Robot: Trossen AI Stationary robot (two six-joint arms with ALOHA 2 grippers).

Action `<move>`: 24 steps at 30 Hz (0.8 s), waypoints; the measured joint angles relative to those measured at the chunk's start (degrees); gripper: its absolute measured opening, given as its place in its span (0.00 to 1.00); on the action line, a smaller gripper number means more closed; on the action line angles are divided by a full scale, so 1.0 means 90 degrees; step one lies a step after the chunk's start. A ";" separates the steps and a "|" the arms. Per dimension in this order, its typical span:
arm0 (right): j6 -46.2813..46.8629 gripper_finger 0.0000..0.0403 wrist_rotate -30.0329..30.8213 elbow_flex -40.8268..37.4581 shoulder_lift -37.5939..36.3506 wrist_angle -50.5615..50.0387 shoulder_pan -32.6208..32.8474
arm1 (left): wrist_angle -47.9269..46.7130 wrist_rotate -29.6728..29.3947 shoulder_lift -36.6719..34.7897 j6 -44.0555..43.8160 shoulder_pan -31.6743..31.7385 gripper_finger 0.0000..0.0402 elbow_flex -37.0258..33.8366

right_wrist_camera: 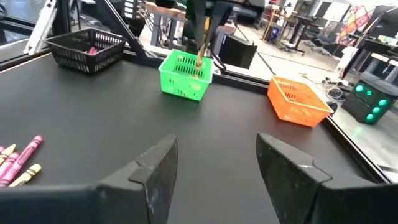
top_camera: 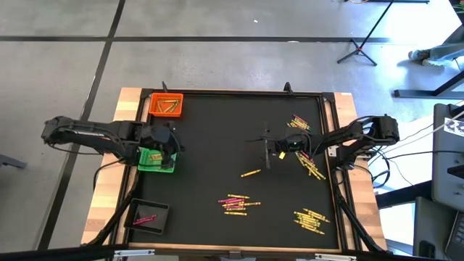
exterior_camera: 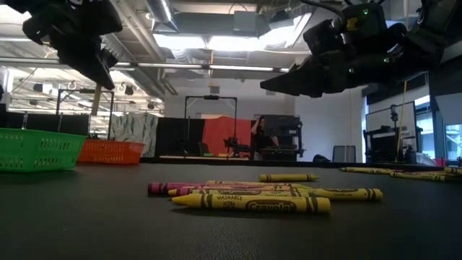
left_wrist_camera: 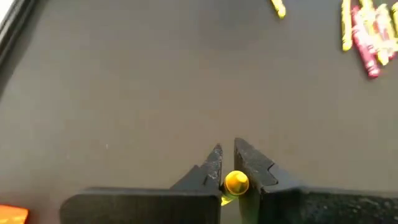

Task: Sort crayons
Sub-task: Put the yellow crayon into the green bin

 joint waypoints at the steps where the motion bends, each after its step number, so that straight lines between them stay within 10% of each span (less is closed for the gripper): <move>1: 0.0003 0.53 0.0027 0.0000 0.0000 0.0005 0.0000 | 0.0016 -0.0054 0.0022 -0.0003 -0.0001 0.02 -0.0007; 14: 0.0001 0.53 0.0067 0.0000 0.0000 -0.0044 0.0000 | -0.2541 -0.0495 0.0096 -0.0911 0.0054 0.02 0.1309; 24: -0.0016 0.53 0.0467 0.0000 0.0003 0.0012 0.0000 | -0.3631 0.0386 0.1195 -0.1629 0.0090 0.02 0.1047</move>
